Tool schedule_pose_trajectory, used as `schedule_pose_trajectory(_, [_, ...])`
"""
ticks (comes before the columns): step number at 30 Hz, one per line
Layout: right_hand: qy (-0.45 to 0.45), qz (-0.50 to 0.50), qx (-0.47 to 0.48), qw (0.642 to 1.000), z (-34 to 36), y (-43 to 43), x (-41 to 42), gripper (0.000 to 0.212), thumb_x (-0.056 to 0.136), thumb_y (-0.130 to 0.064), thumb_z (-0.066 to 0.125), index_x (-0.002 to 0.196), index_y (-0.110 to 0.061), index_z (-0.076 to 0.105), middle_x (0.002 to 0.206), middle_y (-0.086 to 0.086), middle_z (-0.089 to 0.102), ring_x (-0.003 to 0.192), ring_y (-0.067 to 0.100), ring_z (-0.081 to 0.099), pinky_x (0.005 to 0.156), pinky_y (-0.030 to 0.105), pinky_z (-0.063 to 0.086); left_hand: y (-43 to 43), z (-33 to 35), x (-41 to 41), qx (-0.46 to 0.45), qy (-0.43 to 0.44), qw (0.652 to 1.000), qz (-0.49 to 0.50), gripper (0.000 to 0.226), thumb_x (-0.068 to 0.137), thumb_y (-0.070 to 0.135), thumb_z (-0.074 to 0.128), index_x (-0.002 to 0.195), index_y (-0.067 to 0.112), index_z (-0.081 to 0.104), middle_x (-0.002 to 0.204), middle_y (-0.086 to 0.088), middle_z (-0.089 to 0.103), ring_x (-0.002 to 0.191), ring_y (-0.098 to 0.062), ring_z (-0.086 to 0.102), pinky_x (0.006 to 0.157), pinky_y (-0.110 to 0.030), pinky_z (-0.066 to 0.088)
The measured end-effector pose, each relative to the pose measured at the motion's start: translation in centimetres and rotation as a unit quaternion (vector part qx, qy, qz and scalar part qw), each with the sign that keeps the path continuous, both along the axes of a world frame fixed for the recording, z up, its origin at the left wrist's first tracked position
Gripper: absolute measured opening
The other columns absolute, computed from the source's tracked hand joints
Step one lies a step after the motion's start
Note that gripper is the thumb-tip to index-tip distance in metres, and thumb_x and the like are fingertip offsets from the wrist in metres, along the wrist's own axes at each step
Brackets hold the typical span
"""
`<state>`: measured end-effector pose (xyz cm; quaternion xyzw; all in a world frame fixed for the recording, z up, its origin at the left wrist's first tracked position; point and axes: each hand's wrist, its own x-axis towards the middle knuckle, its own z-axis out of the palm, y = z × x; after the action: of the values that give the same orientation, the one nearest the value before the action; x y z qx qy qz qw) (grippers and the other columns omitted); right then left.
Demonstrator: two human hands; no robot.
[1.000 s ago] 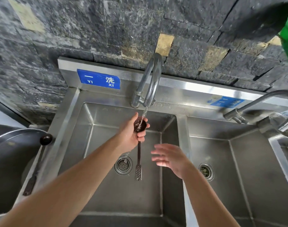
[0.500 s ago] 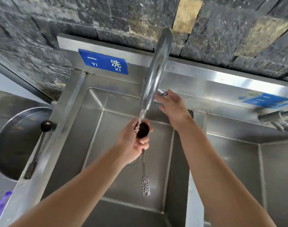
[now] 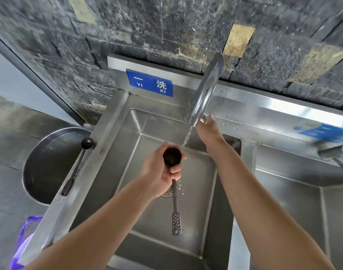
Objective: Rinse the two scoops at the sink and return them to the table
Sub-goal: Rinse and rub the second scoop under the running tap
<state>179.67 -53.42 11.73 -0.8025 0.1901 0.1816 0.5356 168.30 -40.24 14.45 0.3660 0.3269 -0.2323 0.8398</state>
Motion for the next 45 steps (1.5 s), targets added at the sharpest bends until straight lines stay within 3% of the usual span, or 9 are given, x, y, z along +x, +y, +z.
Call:
schedule_pose_trajectory(3, [0.050, 0.021, 0.114, 0.992, 0.6, 1.6, -4.6, 0.055, 0.084, -0.046, 0.052, 0.128, -0.014, 0.061, 0.090, -0.005, 0.064, 0.076, 0.012, 0.059, 0.077, 0.033, 0.049, 1.0, 2.1, -1.2, -0.002, -0.035, 0.999, -0.007, 0.038, 0.102, 0.031, 0.037, 0.079, 0.013, 0.061, 0.072, -0.009, 0.057, 0.046, -0.016, 0.031, 0.046, -0.026, 0.023])
schedule_pose_trajectory(6, [0.135, 0.047, 0.351, 0.925, 1.4, 2.8, -10.7, 0.039, 0.096, -0.047, 0.045, 0.088, -0.019, 0.070, 0.068, 0.002, 0.065, 0.059, 0.017, 0.064, 0.064, 0.032, 0.058, 1.3, 4.4, -2.0, -0.026, -0.096, 0.994, -0.036, 0.039, 0.102, 0.036, 0.037, 0.081, 0.010, 0.060, 0.074, -0.010, 0.056, 0.050, -0.018, 0.034, 0.053, -0.030, 0.026])
schedule_pose_trajectory(9, [0.134, 0.068, 0.374, 0.915, 2.4, 3.5, -14.1, 0.042, 0.096, -0.045, 0.045, 0.102, -0.010, 0.067, 0.092, 0.018, 0.073, 0.086, 0.034, 0.071, 0.087, 0.051, 0.058, 1.2, 6.9, -2.4, -0.013, -0.170, 0.983, -0.070, 0.042, 0.102, 0.036, 0.038, 0.081, 0.008, 0.059, 0.075, -0.013, 0.055, 0.051, -0.019, 0.040, 0.056, -0.031, 0.030])
schedule_pose_trajectory(16, [0.024, 0.008, 0.453, 0.891, 7.7, 2.7, -15.9, 0.059, 0.098, -0.031, 0.029, 0.063, -0.025, 0.077, 0.060, 0.003, 0.063, 0.050, 0.019, 0.057, 0.044, 0.025, 0.041, -0.2, 12.4, -4.7, 0.106, -0.392, 0.901, -0.153, 0.035, 0.106, 0.023, 0.034, 0.089, 0.002, 0.057, 0.079, -0.018, 0.058, 0.066, -0.028, 0.051, 0.072, -0.040, 0.041])
schedule_pose_trajectory(21, [-0.074, -0.010, 0.414, 0.907, 9.6, 2.2, -16.4, 0.069, 0.096, -0.020, 0.025, 0.038, -0.018, 0.063, 0.037, -0.002, 0.051, 0.034, 0.013, 0.043, 0.042, 0.023, 0.030, -1.1, 15.6, -6.7, 0.166, -0.478, 0.845, -0.172, 0.036, 0.103, 0.019, 0.035, 0.082, 0.004, 0.059, 0.071, -0.009, 0.059, 0.067, -0.024, 0.048, 0.072, -0.038, 0.041])
schedule_pose_trajectory(26, [-0.124, 0.023, 0.239, 0.963, 8.3, 1.7, -18.0, 0.070, 0.088, -0.057, 0.031, 0.034, -0.013, 0.040, 0.031, 0.005, 0.038, 0.037, 0.023, 0.035, 0.045, 0.030, 0.028, -1.8, 18.3, -7.1, 0.049, -0.504, 0.848, -0.154, 0.033, 0.101, 0.019, 0.030, 0.085, 0.002, 0.053, 0.074, -0.015, 0.053, 0.063, -0.025, 0.043, 0.064, -0.035, 0.033])
schedule_pose_trajectory(30, [-0.117, 0.013, 0.201, 0.973, 7.0, 1.0, -18.5, 0.060, 0.083, -0.055, 0.035, 0.038, -0.014, 0.038, 0.038, 0.005, 0.038, 0.043, 0.020, 0.033, 0.049, 0.027, 0.027, -2.4, 17.8, -7.0, 0.045, -0.493, 0.859, -0.133, 0.032, 0.101, 0.016, 0.030, 0.084, 0.003, 0.053, 0.073, -0.016, 0.054, 0.059, -0.024, 0.043, 0.059, -0.033, 0.033])
schedule_pose_trajectory(35, [-0.142, -0.037, 0.258, 0.955, 7.8, 1.7, -17.7, 0.044, 0.081, -0.045, 0.043, 0.044, -0.023, 0.047, 0.041, -0.004, 0.045, 0.041, 0.015, 0.040, 0.051, 0.029, 0.035, -3.1, 15.4, -7.6, 0.141, -0.488, 0.854, -0.108, 0.024, 0.094, 0.010, 0.033, 0.081, 0.005, 0.053, 0.072, -0.015, 0.052, 0.061, -0.025, 0.040, 0.065, -0.034, 0.034])
schedule_pose_trajectory(45, [-0.045, -0.018, 0.252, 0.967, 4.1, 0.9, -19.7, 0.057, 0.098, -0.029, 0.035, 0.042, -0.019, 0.036, 0.040, 0.001, 0.030, 0.038, 0.016, 0.025, 0.045, 0.027, 0.022, -3.4, 14.8, -7.5, 0.114, -0.418, 0.901, -0.036, 0.035, 0.102, 0.010, 0.032, 0.076, 0.004, 0.055, 0.066, -0.014, 0.056, 0.056, -0.024, 0.042, 0.056, -0.032, 0.033])
